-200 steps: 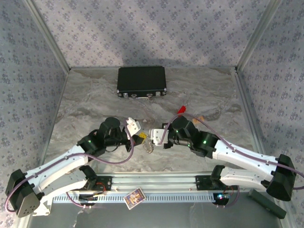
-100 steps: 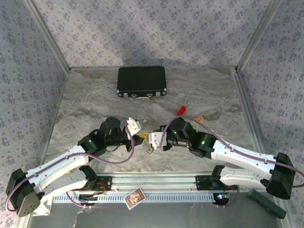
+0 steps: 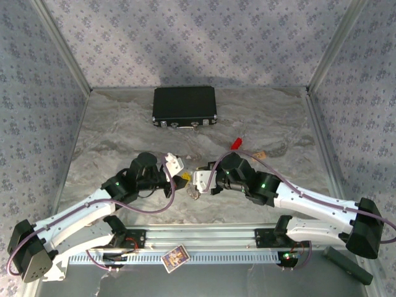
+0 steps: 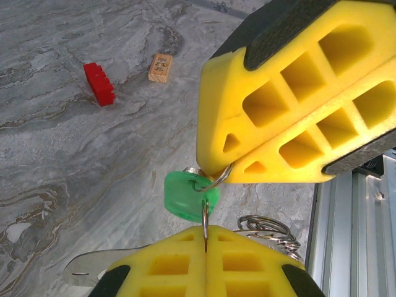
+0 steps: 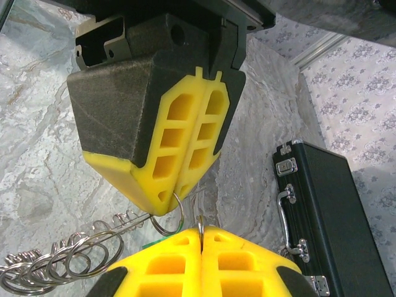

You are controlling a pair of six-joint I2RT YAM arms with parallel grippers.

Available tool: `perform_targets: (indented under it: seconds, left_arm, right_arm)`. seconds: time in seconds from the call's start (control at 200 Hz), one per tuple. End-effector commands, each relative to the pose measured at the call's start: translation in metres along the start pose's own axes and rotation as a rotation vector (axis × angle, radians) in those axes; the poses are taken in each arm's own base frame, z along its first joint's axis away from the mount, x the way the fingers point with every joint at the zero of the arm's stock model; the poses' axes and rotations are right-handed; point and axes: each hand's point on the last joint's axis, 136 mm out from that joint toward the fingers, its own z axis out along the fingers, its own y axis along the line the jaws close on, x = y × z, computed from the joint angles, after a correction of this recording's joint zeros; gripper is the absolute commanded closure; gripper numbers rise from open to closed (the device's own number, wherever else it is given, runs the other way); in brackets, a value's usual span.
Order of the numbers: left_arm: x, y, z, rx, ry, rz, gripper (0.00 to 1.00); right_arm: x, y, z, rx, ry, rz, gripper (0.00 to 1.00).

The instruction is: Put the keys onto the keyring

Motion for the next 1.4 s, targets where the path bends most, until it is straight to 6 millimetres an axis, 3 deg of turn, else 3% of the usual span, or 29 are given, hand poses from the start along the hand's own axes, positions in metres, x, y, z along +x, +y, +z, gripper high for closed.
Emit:
perform_targets:
  seconds: [0.0, 1.359, 1.394]
  left_arm:
    - [-0.019, -0.007, -0.003, 0.032, -0.061, 0.025, 1.00]
    - [-0.020, -0.003, -0.002, 0.009, -0.069, 0.025, 1.00]
    - [-0.021, -0.004, -0.002, 0.012, -0.073, 0.029, 1.00]
  right_arm:
    - [0.001, 0.007, 0.001, -0.033, 0.009, -0.030, 1.00]
    - [0.002, 0.026, 0.002, -0.124, 0.019, -0.069, 1.00]
    - [0.002, 0.026, 0.003, -0.125, 0.020, -0.067, 0.93]
